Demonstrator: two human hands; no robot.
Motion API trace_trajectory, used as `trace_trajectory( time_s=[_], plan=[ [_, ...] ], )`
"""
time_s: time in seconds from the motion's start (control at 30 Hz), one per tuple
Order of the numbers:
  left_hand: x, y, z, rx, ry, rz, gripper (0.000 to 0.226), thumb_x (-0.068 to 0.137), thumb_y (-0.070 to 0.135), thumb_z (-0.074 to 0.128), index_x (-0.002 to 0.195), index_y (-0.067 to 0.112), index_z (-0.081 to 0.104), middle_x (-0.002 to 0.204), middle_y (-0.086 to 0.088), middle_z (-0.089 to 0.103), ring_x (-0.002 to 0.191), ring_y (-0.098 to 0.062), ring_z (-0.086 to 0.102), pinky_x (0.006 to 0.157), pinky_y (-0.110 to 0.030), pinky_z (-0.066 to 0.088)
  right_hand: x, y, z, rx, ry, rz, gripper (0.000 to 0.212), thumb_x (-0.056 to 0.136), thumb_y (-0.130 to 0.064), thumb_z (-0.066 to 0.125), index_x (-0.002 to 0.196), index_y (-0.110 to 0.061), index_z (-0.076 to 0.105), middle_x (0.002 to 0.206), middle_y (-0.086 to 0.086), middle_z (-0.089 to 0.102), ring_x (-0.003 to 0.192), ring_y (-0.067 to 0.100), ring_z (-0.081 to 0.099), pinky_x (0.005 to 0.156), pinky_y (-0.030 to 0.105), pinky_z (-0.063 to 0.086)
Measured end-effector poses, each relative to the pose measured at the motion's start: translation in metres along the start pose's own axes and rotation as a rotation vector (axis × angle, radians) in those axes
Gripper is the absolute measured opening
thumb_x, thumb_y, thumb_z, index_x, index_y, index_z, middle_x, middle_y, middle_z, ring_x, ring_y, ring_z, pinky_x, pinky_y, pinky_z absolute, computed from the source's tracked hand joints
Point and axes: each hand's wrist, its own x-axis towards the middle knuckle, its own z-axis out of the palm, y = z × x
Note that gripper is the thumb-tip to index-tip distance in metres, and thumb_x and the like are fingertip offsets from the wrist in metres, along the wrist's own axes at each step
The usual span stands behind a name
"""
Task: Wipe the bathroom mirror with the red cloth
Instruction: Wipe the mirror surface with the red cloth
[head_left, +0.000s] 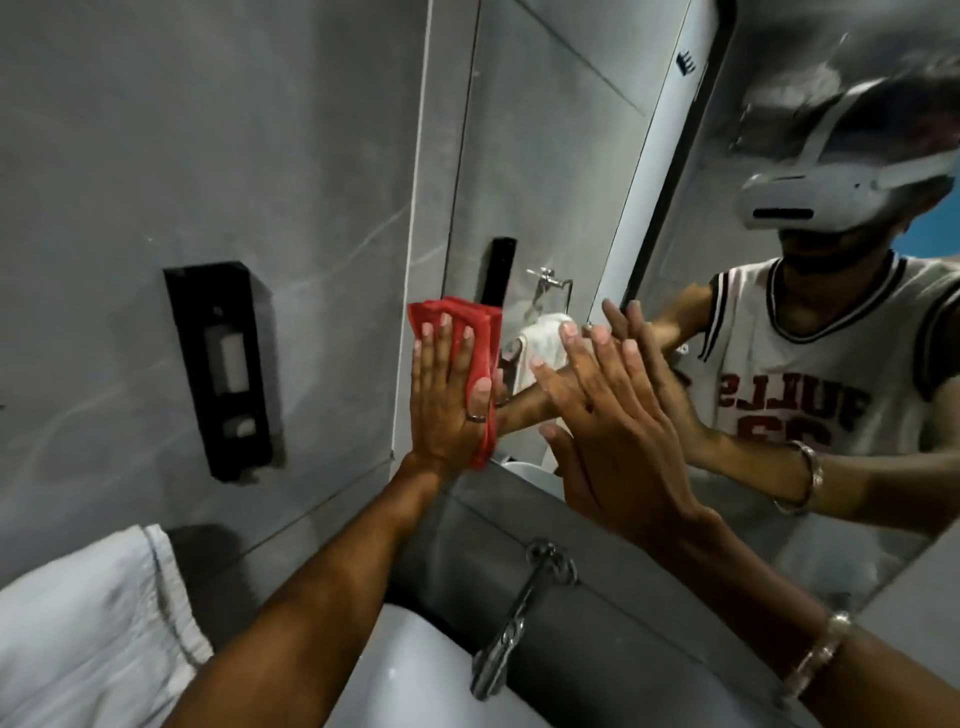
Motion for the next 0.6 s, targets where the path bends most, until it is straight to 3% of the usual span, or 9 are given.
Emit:
trace_trajectory(
  time_s=[0.13, 0.2, 0.3, 0.37, 0.5, 0.6],
  plan=[
    [-0.030, -0.001, 0.010, -0.012, -0.009, -0.106, 0.061, 0.105, 0.056, 0.006, 0.160, 0.036, -0.010, 0.170, -0.006, 0.002, 0.160, -0.019, -0.005, 0.131, -0.044, -0.004, -0.033, 0.009, -0.006, -0.081, 0.065, 0.003, 0.054, 0.100, -0.038, 0.055, 0.147, -0.012, 0.055, 0.161, 0.022, 0.038, 0.156, 0.037, 0.023, 0.128, 0.057, 0.014],
    [-0.034, 0.011, 0.015, -0.010, 0.021, -0.127, 0.061, 0.105, 0.053, 0.007, 0.161, 0.033, -0.009, 0.170, -0.005, 0.001, 0.160, -0.024, -0.002, 0.131, -0.047, -0.003, -0.049, 0.016, -0.019, -0.108, 0.086, 0.026, 0.056, 0.101, -0.040, 0.053, 0.150, -0.014, 0.050, 0.164, 0.022, 0.033, 0.158, 0.034, 0.015, 0.128, 0.057, 0.010],
    [-0.040, 0.036, 0.022, -0.028, 0.053, -0.098, 0.064, 0.104, 0.041, 0.020, 0.161, 0.032, -0.008, 0.169, -0.009, 0.005, 0.159, -0.037, 0.007, 0.130, -0.056, 0.004, -0.069, 0.028, -0.041, -0.180, 0.084, 0.062, 0.057, 0.101, -0.041, 0.049, 0.152, -0.016, 0.046, 0.165, 0.019, 0.026, 0.160, 0.029, 0.001, 0.129, 0.055, 0.003],
    [-0.050, 0.062, 0.029, -0.020, 0.062, -0.039, 0.064, 0.105, 0.038, 0.022, 0.162, 0.029, -0.006, 0.168, -0.013, 0.009, 0.156, -0.044, 0.015, 0.128, -0.060, 0.009, -0.082, 0.036, -0.058, -0.230, 0.069, 0.085, 0.056, 0.101, -0.041, 0.050, 0.150, -0.014, 0.052, 0.165, 0.019, 0.027, 0.160, 0.030, 0.003, 0.129, 0.054, 0.001],
    [-0.071, 0.133, 0.050, 0.042, 0.096, 0.004, 0.061, 0.108, 0.044, 0.018, 0.160, 0.014, 0.010, 0.161, -0.025, 0.035, 0.150, -0.047, 0.031, 0.125, -0.062, 0.021, -0.112, 0.052, -0.095, -0.275, 0.032, 0.153, 0.054, 0.102, -0.040, 0.050, 0.150, -0.014, 0.052, 0.164, 0.019, 0.025, 0.159, 0.029, 0.002, 0.129, 0.054, 0.001],
    [-0.090, 0.194, 0.066, 0.051, 0.142, 0.051, 0.068, 0.102, 0.041, 0.047, 0.159, 0.013, 0.022, 0.160, -0.022, 0.035, 0.153, -0.043, 0.027, 0.127, -0.058, 0.020, -0.136, 0.069, -0.127, -0.332, -0.019, 0.238, 0.058, 0.104, -0.042, 0.044, 0.156, -0.017, 0.042, 0.168, 0.014, 0.013, 0.160, 0.028, -0.006, 0.128, 0.055, -0.001]
  ],
)
